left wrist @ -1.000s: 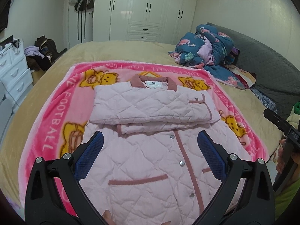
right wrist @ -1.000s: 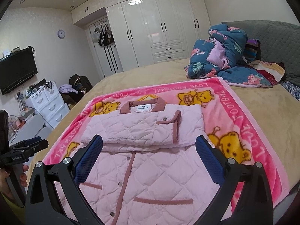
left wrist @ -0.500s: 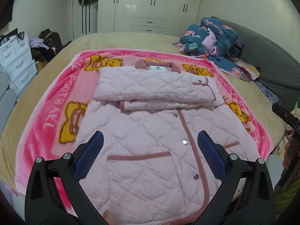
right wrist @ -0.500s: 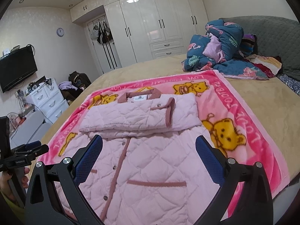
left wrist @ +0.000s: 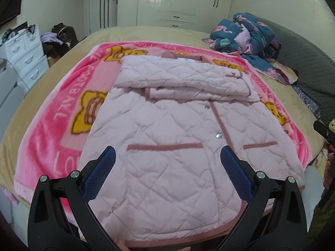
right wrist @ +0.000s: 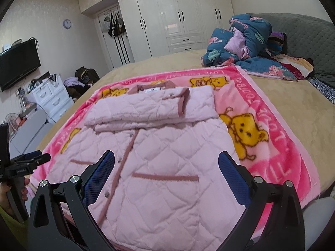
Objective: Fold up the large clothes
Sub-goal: 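Move both tools to the jacket hem and grasp it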
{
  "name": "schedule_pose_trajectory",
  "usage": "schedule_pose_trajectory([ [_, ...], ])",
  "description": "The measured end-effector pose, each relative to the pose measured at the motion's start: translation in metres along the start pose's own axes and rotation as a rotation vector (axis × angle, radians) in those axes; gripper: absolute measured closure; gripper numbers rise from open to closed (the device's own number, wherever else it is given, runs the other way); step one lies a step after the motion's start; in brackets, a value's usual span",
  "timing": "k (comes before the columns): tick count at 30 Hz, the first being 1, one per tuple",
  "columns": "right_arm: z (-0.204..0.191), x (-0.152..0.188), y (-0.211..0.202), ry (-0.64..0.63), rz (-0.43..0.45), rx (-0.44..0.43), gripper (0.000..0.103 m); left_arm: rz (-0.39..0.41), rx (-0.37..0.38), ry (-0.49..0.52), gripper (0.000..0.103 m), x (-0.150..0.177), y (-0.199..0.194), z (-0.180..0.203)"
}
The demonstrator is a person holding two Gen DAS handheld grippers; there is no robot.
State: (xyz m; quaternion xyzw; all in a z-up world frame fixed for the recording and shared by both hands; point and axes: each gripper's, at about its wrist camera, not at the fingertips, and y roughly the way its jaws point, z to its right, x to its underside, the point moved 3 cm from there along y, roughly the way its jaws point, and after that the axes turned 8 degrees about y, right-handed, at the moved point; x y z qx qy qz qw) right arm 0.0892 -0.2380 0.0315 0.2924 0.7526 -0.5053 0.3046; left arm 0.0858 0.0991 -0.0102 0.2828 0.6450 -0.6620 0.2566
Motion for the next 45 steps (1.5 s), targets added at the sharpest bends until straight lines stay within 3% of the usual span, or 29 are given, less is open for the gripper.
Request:
schedule_pose_trajectory([
  [14,0.030,0.040,0.009,0.018,-0.077,0.051,0.004,-0.066,-0.102,-0.043,0.009,0.049,0.008,-0.039],
  [25,0.051,0.051,0.011,0.040,-0.117,0.081,0.004,-0.127,-0.119,-0.125,0.009,0.076,0.020,-0.076],
  [41,0.093,0.080,0.002,0.066,-0.176,0.132,0.004,-0.195,-0.067,-0.167,0.009,0.111,0.034,-0.094],
  [45,0.104,0.093,0.001,0.082,-0.209,0.133,0.004,-0.200,-0.042,-0.129,0.024,0.115,0.036,-0.081],
])
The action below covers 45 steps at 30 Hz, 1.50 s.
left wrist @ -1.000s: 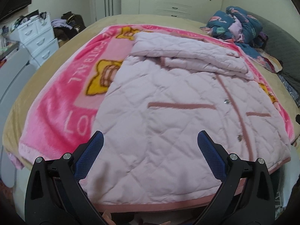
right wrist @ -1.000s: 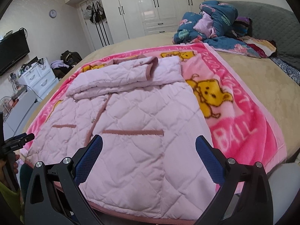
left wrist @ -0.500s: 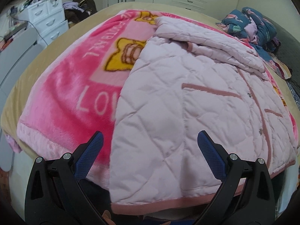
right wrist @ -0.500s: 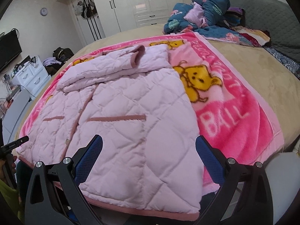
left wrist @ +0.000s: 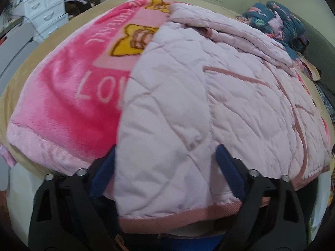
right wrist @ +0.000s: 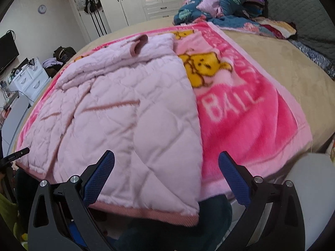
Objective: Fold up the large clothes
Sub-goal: 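Move both tools to the jacket hem and grasp it, then lift the hem with both tools and fold it toward the collar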
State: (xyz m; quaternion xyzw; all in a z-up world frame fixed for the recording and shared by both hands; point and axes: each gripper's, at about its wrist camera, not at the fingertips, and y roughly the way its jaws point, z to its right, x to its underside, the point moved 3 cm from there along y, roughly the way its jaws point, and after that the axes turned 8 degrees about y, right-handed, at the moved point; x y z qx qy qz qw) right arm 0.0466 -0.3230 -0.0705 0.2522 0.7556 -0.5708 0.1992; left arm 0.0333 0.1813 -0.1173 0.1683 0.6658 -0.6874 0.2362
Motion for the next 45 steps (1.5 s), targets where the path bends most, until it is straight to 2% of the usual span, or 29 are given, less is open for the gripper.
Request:
schedule_pose_trajectory([
  [5,0.012,0.015,0.005,0.019,-0.045,-0.008,0.004,0.016,-0.009,0.032,0.034,0.004,0.001,0.006],
  [9,0.015,0.025,0.007,0.024,-0.073,-0.041,0.004,0.017,-0.009,0.050,0.036,0.007,-0.002,0.007],
  [11,0.017,0.028,0.007,0.035,-0.078,-0.053,0.008,0.014,0.001,0.045,0.036,0.008,-0.001,0.005],
  [13,0.020,0.030,0.011,0.056,-0.090,-0.075,0.026,0.008,0.019,0.036,0.035,0.010,-0.001,0.003],
  [17,0.020,0.036,0.020,0.065,-0.135,-0.107,0.032,0.002,0.042,0.027,0.035,0.014,-0.003,-0.001],
  [19,0.017,0.039,0.023,0.063,-0.146,-0.128,0.043,0.002,0.051,0.025,0.035,0.015,-0.004,-0.002],
  [23,0.012,0.039,0.016,0.033,-0.099,-0.133,0.063,0.004,0.065,0.017,0.032,0.017,0.000,-0.004],
  [25,0.011,0.037,0.009,0.028,-0.070,-0.153,0.076,0.005,0.064,0.017,0.032,0.017,0.002,-0.004],
  [27,0.009,0.033,0.002,0.032,-0.046,-0.187,0.081,0.005,0.058,0.026,0.035,0.016,0.002,-0.003],
  [28,0.008,0.030,-0.002,0.031,-0.032,-0.201,0.083,0.007,0.059,0.032,0.041,0.016,0.002,-0.001],
  [29,0.005,0.027,-0.007,0.027,-0.014,-0.215,0.084,0.012,0.053,0.037,0.053,0.016,0.001,0.000],
  [32,0.000,0.017,-0.015,0.030,0.017,-0.246,0.085,0.033,0.060,0.050,0.076,0.015,-0.005,0.005],
  [35,-0.004,0.011,-0.019,0.026,0.029,-0.262,0.085,0.065,0.050,0.066,0.088,0.010,-0.015,0.010],
  [41,-0.004,0.010,-0.013,0.038,0.002,-0.262,0.082,0.148,0.061,0.081,0.094,-0.010,-0.040,0.022],
  [45,-0.007,0.005,-0.019,0.041,0.025,-0.278,0.086,0.200,0.058,0.090,0.095,-0.027,-0.054,0.027],
])
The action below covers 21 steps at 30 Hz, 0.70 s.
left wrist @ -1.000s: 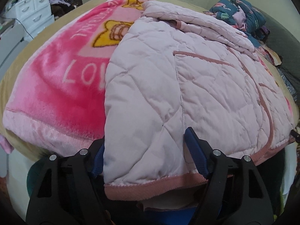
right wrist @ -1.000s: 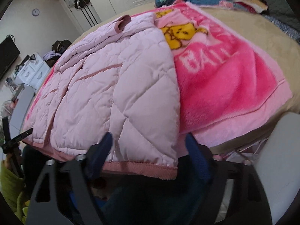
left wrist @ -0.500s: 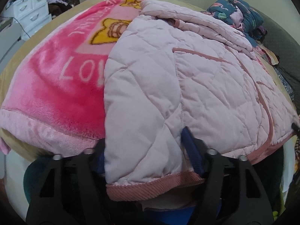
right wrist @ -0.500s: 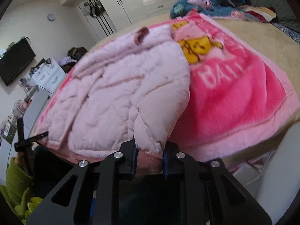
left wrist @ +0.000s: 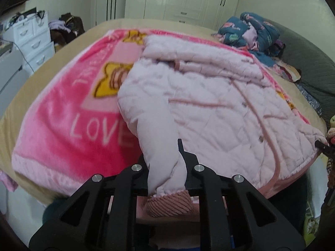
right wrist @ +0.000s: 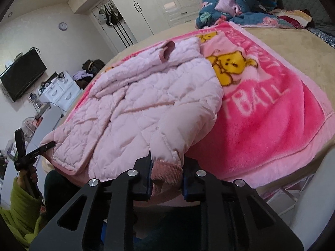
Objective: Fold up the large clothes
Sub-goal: 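Lift the hem with both tools and fold it toward the collar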
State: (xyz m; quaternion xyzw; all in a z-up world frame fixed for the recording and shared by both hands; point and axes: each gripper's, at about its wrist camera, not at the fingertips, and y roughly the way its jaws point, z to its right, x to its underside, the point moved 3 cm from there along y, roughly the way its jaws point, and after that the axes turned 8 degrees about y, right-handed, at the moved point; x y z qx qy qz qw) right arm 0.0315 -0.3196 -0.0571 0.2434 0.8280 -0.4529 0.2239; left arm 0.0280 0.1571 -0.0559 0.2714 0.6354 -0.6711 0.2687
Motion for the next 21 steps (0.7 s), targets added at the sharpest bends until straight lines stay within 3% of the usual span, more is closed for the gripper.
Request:
schedule_pose_trajectory([
  [21,-0.036,-0.096,-0.022,0.013,0.207,-0.088,0.088,0.112,-0.019,-0.003,0.095,-0.086,-0.018,0.002],
])
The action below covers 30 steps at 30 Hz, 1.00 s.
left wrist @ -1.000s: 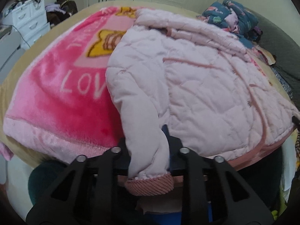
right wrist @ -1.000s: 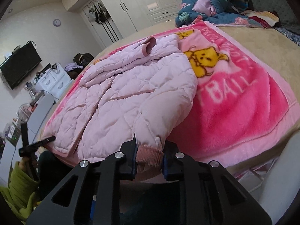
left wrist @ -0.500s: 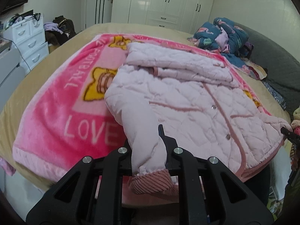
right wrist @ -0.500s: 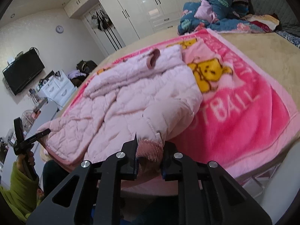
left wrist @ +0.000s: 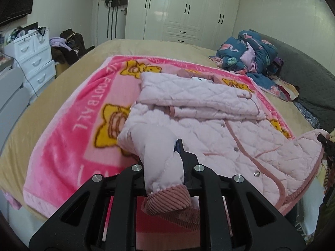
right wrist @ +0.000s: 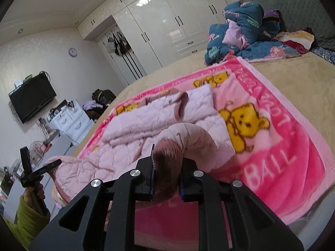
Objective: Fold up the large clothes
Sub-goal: 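Lift the hem with both tools and fold it toward the collar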
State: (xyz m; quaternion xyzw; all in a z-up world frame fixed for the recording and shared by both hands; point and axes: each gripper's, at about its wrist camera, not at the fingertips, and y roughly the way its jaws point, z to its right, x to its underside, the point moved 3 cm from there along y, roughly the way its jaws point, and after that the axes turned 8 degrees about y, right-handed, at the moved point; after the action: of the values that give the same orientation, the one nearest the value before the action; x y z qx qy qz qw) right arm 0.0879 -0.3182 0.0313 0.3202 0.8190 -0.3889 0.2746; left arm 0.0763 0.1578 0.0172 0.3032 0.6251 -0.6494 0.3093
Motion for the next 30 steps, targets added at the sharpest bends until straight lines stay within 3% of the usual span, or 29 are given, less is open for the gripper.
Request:
schedule_pose_trajectory([
  [30,-0.017,-0.117,0.043,0.030,0.137,-0.010,0.088,0.082,-0.078,0.018,0.094,-0.123,0.039,-0.008],
])
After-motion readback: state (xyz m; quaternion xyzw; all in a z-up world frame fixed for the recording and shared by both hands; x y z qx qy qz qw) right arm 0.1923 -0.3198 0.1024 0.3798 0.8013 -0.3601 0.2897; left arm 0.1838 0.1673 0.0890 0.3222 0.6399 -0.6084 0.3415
